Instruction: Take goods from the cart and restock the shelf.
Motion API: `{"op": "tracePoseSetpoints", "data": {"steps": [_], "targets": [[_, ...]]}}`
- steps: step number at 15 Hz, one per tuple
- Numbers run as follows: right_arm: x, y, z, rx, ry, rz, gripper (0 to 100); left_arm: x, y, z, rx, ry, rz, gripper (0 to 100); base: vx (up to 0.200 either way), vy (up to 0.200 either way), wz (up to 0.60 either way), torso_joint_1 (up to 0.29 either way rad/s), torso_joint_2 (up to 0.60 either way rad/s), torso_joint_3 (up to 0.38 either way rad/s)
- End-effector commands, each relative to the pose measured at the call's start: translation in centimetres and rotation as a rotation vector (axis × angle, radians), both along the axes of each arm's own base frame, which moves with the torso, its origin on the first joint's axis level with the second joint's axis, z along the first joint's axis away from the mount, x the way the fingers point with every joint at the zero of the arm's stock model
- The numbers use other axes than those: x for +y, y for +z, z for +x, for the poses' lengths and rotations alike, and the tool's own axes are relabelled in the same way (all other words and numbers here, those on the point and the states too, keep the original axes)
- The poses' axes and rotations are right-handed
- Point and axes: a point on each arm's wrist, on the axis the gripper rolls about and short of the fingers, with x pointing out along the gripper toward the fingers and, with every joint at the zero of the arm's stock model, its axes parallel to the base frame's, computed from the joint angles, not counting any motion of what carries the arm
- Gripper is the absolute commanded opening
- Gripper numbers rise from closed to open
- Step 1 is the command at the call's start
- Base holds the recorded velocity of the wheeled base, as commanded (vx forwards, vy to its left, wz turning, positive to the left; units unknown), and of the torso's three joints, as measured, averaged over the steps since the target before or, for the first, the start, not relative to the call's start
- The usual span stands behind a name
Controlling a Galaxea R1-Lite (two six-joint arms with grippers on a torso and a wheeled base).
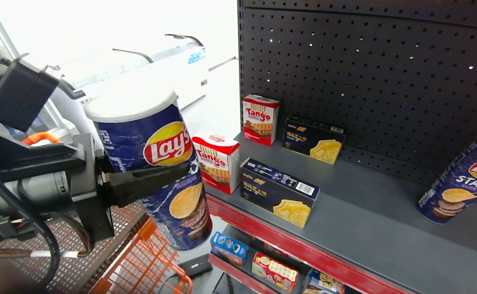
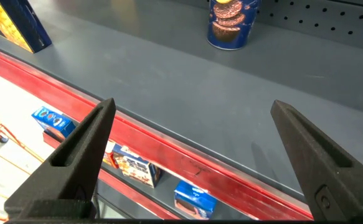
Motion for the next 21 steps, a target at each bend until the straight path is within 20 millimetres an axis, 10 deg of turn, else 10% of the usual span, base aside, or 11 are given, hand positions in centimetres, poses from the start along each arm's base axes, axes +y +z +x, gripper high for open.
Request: {"op": "tracePoseSetpoints", "data": {"steps": [1, 12, 21], "targets": [[0.00, 0.01, 0.01, 0.001, 0.001, 0.000, 100, -0.04, 0.21, -0.06, -0.008, -0.006, -0.004, 0, 0.000, 0.000, 0.00, 0.000, 0.00, 0.000], [0.00, 0.01, 0.01, 0.001, 0.001, -0.001, 100, -0.36, 0.56, 0.60, -0.025, -0.021, -0.016, 0, 0.000, 0.000, 0.00, 0.000, 0.00, 0.000], [0.00, 0.01, 0.01, 0.001, 0.001, -0.001, 100, -0.27, 0.97, 0.68, -0.037, -0.015, -0.024, 0, 0.000, 0.000, -0.60, 0.002, 0.00, 0.001]]}}
